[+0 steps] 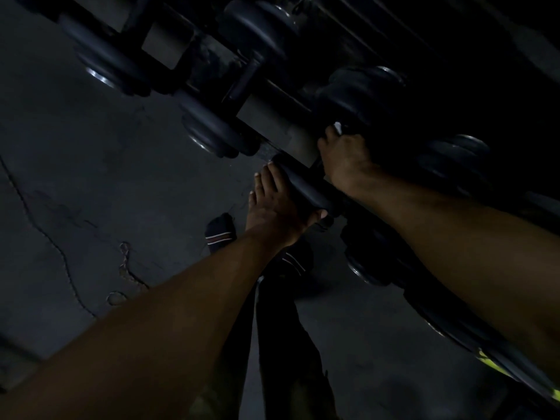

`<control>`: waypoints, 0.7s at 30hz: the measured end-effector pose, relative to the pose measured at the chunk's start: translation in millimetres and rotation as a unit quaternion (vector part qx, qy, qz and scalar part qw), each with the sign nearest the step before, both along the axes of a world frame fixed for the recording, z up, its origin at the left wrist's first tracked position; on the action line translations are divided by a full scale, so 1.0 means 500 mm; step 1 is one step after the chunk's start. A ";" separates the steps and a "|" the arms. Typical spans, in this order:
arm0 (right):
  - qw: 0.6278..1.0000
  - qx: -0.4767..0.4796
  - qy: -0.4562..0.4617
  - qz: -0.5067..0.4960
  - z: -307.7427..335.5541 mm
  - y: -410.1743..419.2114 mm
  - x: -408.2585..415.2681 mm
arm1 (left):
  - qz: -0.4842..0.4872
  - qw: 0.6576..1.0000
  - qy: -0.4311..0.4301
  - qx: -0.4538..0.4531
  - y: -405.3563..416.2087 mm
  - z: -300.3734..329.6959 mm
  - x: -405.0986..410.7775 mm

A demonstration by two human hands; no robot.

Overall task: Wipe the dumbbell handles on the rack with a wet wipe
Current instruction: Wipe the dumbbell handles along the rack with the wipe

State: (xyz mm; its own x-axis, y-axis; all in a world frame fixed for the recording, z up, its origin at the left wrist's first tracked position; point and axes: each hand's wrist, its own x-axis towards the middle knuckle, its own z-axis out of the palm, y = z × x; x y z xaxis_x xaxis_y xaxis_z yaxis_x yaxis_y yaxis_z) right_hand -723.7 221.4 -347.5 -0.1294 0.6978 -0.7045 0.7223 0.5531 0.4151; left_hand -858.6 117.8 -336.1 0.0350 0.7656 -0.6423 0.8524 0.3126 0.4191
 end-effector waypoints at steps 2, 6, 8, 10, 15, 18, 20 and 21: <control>0.999 -0.043 -0.022 -0.023 -0.003 0.020 -0.020 | 0.002 1.000 -0.002 0.005 0.000 0.000 -0.001; 0.975 -0.169 -0.007 -0.144 0.008 0.064 -0.053 | 0.000 1.000 -0.003 -0.005 0.000 -0.001 -0.002; 0.947 -0.223 0.015 -0.231 -0.002 0.072 -0.056 | -0.002 1.000 -0.002 -0.004 0.000 0.000 -0.003; 0.922 -0.260 0.052 -0.281 -0.019 0.070 -0.054 | -0.004 1.000 -0.002 -0.007 0.001 0.001 -0.002; 0.890 -0.282 0.202 -0.296 0.014 0.051 -0.032 | -0.003 1.000 -0.004 -0.016 0.002 0.001 -0.003; 0.885 -0.250 0.286 -0.271 0.038 0.024 0.006 | -0.002 1.000 -0.003 -0.014 0.002 0.003 -0.003; 0.888 -0.193 0.347 -0.231 0.044 -0.002 0.036 | -0.004 1.000 -0.003 -0.016 0.004 0.005 -0.002; 0.884 -0.171 0.378 -0.215 0.049 -0.014 0.048 | -0.005 1.000 -0.001 -0.018 0.005 0.005 -0.002</control>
State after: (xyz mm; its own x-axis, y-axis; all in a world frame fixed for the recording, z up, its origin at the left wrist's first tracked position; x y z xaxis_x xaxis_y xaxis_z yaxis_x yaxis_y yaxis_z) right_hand -699.6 214.5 -323.2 -0.4287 0.5600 -0.7090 0.8955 0.1599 -0.4153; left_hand -859.5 120.4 -333.4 0.0442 0.7420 -0.6690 0.8547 0.3187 0.4099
